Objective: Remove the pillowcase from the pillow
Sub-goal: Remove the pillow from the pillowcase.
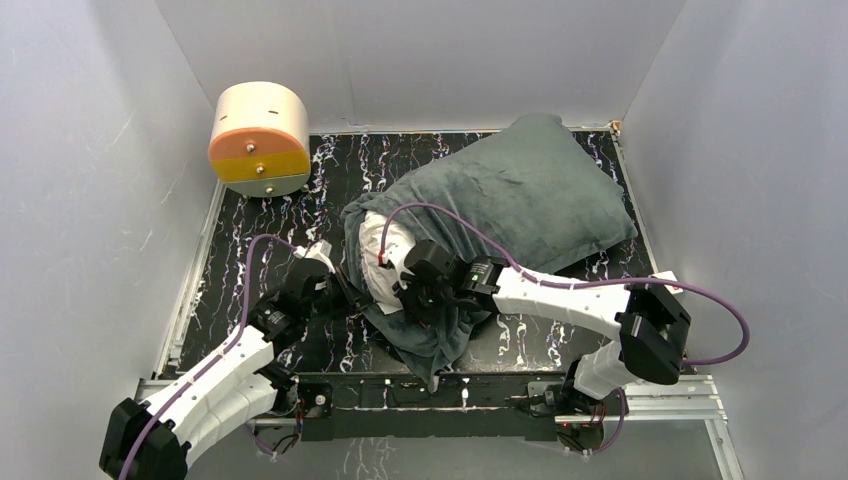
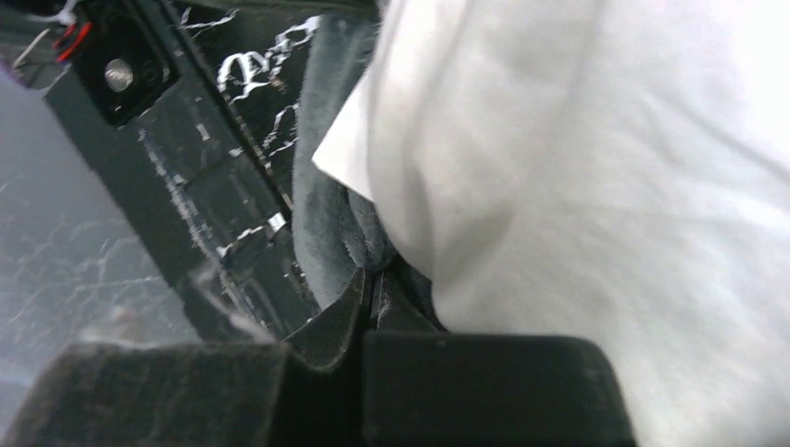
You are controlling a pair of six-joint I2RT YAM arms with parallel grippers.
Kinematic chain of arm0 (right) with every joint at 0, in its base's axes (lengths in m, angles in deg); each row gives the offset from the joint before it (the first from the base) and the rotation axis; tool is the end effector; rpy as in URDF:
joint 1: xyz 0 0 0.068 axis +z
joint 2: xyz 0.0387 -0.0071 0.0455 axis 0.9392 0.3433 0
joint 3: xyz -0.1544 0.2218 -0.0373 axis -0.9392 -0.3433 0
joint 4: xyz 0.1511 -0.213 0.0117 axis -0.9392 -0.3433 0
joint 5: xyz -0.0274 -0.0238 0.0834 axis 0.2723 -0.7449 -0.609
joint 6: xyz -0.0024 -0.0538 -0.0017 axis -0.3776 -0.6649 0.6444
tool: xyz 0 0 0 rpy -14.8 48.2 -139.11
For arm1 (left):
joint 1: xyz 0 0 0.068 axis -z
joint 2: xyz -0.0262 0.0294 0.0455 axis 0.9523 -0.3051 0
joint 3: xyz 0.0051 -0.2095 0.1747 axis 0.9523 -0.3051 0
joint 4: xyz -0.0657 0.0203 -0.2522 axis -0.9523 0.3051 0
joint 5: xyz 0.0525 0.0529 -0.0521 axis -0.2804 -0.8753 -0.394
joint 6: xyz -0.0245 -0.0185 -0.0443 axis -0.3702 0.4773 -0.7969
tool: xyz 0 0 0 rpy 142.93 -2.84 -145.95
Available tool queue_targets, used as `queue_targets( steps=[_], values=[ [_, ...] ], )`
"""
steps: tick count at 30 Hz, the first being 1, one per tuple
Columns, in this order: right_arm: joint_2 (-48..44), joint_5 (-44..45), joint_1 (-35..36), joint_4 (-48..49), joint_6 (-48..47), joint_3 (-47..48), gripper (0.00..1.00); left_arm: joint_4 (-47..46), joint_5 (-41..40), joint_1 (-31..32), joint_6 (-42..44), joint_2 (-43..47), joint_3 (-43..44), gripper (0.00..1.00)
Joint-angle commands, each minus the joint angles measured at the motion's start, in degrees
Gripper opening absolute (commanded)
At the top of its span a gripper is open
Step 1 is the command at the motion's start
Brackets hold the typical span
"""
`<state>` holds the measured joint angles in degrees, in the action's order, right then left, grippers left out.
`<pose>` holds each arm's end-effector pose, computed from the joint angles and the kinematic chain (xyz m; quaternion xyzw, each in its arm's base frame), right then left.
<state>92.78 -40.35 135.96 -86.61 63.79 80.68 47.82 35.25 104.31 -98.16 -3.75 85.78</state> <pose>0.1273 0.2935 0.2559 -0.4225 0.8255 0.2679 0.2614 0.1472 -0.0961 0.2061 -0.1351 0.8660 -0.3539 0.3265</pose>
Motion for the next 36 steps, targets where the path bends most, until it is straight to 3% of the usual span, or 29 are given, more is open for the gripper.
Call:
queue_targets(
  steps=[1, 4, 7, 10, 13, 17, 21, 27, 29, 33, 36],
  values=[
    [-0.81, -16.61, 1.01, 3.28, -1.71, -0.24, 0.00, 4.22, 0.93, -0.13, 2.67, -0.35, 1.42, 0.02],
    [-1.68, -17.75, 1.94, 3.05, -2.39, -2.96, 0.00, 6.99, 0.47, -0.10, 3.66, -1.09, 5.38, 0.21],
    [-2.57, -14.63, 1.99, 4.57, -1.45, -5.30, 0.00, 10.98, 0.35, -0.09, 5.38, -0.89, 11.38, 0.51],
    [-3.94, -12.03, 1.99, 8.08, -0.48, -7.07, 0.00, 12.67, -0.06, -0.12, 6.87, 1.29, 15.79, 0.72],
    [-6.56, -7.47, 2.03, 14.54, 2.77, -10.19, 0.00, 12.23, 0.74, -0.14, 6.95, 2.55, 16.72, 0.77],
    [-10.80, -4.13, 2.03, 25.18, 7.33, -15.57, 0.00, 5.64, 7.98, -0.09, 5.51, 0.23, 14.37, 0.77],
    [-14.14, -3.62, 2.01, 31.52, 8.32, -20.22, 0.00, -4.84, 13.94, -0.08, 3.15, -4.81, 11.93, 0.76],
    [-15.28, -8.31, 2.52, 34.55, 7.38, -22.97, 0.00, -6.87, 14.51, 0.08, 5.52, -14.94, 16.51, 0.67],
    [-15.32, -9.50, 3.17, 34.88, 6.20, -23.45, 0.00, -7.86, 15.96, 0.18, 6.20, -18.73, 17.34, 0.54],
    [-14.39, -13.74, 5.34, 33.46, 2.42, -22.76, 0.00, -11.93, 16.78, 0.36, 5.79, -23.58, 18.56, 0.04],
    [-12.70, -18.29, 7.63, 30.51, 0.10, -21.20, 0.00, -11.06, 13.59, 0.36, 5.70, -24.61, 21.52, 0.00]
  ],
)
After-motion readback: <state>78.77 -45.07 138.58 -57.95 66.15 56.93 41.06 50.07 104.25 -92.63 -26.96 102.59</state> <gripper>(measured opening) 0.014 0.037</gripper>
